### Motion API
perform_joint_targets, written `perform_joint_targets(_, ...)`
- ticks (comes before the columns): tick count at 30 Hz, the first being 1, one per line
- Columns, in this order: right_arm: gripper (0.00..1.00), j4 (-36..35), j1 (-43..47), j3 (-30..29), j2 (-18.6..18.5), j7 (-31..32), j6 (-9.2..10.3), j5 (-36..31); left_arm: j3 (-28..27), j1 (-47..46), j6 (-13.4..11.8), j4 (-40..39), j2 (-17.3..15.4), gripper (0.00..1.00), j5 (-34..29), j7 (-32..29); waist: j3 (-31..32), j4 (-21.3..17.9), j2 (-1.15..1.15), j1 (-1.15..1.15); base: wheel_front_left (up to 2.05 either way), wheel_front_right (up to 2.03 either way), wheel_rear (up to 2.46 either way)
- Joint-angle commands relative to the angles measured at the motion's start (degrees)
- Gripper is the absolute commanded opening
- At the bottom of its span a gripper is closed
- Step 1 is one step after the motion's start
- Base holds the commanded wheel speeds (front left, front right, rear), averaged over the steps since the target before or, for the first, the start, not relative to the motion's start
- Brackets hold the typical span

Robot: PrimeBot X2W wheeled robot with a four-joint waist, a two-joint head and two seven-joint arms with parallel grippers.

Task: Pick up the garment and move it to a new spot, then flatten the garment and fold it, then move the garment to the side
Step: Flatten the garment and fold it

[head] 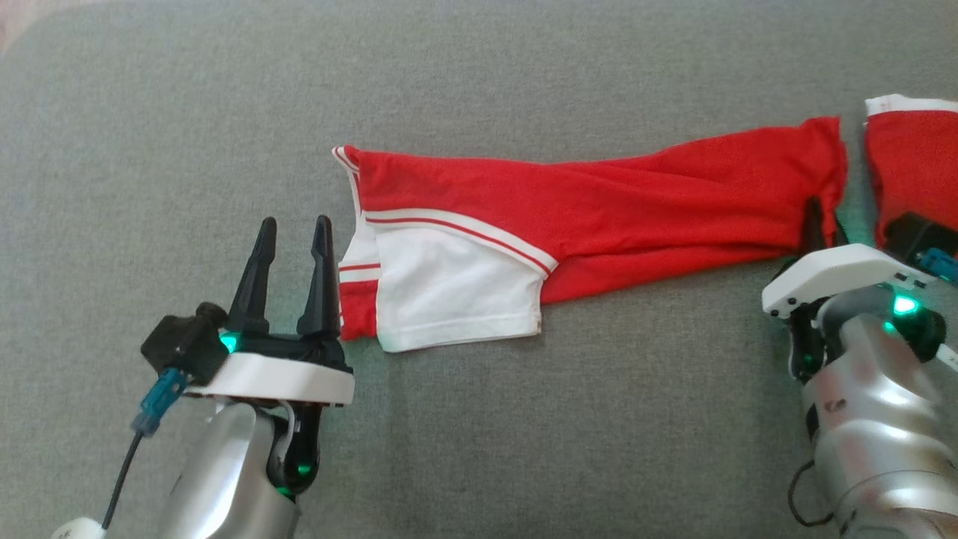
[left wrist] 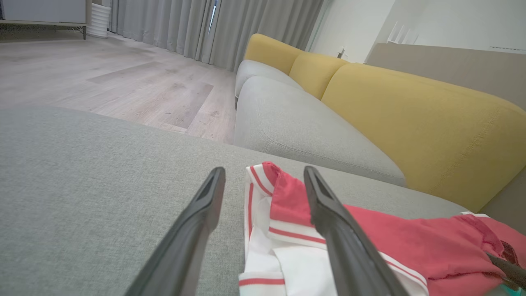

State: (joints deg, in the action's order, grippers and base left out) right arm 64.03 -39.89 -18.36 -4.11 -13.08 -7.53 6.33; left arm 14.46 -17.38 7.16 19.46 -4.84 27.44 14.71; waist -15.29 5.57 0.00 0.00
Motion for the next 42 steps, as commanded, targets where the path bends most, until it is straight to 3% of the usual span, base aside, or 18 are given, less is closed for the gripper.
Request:
perform_joint_targets(1, 0.0, -0.5, -0.81, 2.01, 1.23, -0.59, 0.04, 0.63, -1.97, -1.35, 0.32, -1.46, -0.96, 1.0, 0.42, 0.29, 0.53, -0.3, 0.0, 0.0, 0.0, 0.0, 0.0)
perform_joint_targets(6, 0.0, -2.38, -1.31, 7.06, 1.23, -1.7, 0.04, 5.91, -2.29, -0.65, 0.32, -1.24, -0.97, 1.0, 0.63, 0.29, 2.36, -0.55, 0.0, 0.0, 0.0, 0.0, 0.0)
perform_joint_targets(11, 0.0, -7.94, 0.14, 17.12, 1.23, -1.89, 0.04, 14.27, -2.49, 0.49, 0.33, -1.13, -0.73, 1.0, 0.75, 0.29, 5.25, 0.87, 0.0, 0.0, 0.0, 0.0, 0.0)
perform_joint_targets(24, 0.0, -17.61, 4.9, 37.94, 1.23, -1.53, 0.04, 27.81, -2.77, 3.17, 0.33, -1.57, -0.28, 1.0, 0.05, 0.29, 10.09, 8.92, 0.0, 0.0, 0.0, 0.0, 0.0)
perform_joint_targets(32, 0.0, -18.74, 5.08, 47.76, 1.23, -0.7, 0.04, 32.84, -1.93, 4.03, 0.33, -0.97, -0.04, 1.0, 0.17, 0.29, 10.96, 14.31, 0.0, 0.0, 0.0, 0.0, 0.0)
perform_joint_targets(42, 0.0, -13.52, 2.82, 55.65, 1.24, -0.89, 0.04, 40.66, 0.12, 3.94, 0.33, 0.14, 0.45, 1.0, 0.54, 0.29, 9.97, 21.81, 0.0, 0.0, 0.0, 0.0, 0.0)
